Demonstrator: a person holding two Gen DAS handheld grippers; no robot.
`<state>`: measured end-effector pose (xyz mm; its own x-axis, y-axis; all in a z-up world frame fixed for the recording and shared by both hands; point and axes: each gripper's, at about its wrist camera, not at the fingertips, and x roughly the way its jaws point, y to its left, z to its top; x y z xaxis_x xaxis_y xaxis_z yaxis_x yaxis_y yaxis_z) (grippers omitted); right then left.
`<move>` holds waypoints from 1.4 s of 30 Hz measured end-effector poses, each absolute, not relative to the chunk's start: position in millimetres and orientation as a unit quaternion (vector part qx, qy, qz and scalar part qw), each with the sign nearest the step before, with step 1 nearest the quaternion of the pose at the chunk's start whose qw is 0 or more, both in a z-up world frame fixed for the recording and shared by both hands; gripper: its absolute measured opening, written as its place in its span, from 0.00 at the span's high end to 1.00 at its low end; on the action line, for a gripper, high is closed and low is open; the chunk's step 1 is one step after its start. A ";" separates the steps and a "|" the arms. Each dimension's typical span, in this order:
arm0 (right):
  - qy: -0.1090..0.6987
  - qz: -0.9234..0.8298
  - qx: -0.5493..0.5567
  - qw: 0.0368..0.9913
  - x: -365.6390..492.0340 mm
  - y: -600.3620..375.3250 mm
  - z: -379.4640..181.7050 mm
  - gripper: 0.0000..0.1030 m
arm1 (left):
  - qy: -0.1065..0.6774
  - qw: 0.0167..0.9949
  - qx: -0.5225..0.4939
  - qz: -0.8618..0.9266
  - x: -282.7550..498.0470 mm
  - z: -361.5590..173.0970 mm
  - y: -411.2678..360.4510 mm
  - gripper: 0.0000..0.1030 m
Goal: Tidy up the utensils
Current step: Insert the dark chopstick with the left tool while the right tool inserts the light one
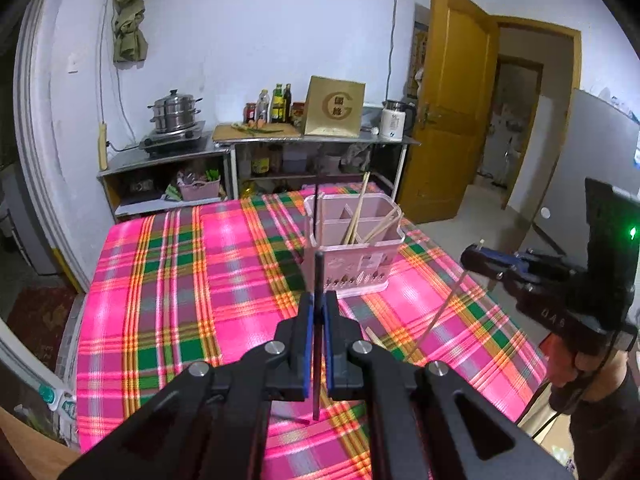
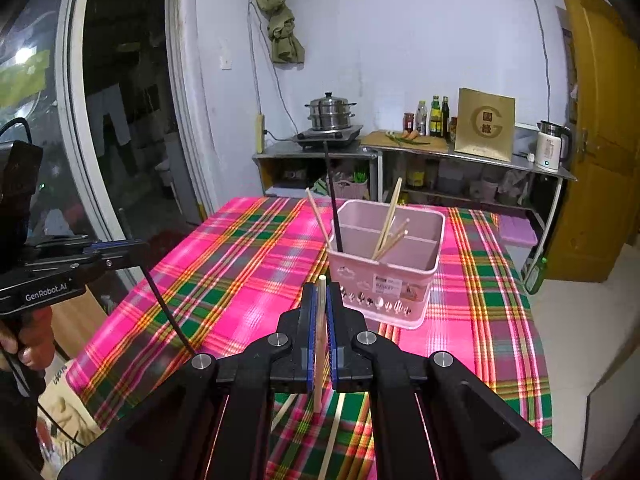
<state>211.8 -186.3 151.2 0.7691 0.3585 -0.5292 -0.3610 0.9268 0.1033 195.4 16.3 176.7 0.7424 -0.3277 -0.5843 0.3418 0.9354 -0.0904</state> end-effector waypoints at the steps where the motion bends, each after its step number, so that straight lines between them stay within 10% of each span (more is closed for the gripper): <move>1: 0.277 0.190 0.000 0.942 214.2 -188.4 154.9 0.96 | 0.307 0.934 0.009 -0.182 198.8 181.0 12.8 0.95; 42: 0.204 0.176 0.076 0.960 340.3 -222.3 205.0 0.96 | 0.241 0.949 -0.013 -0.204 351.6 246.2 -48.8 0.95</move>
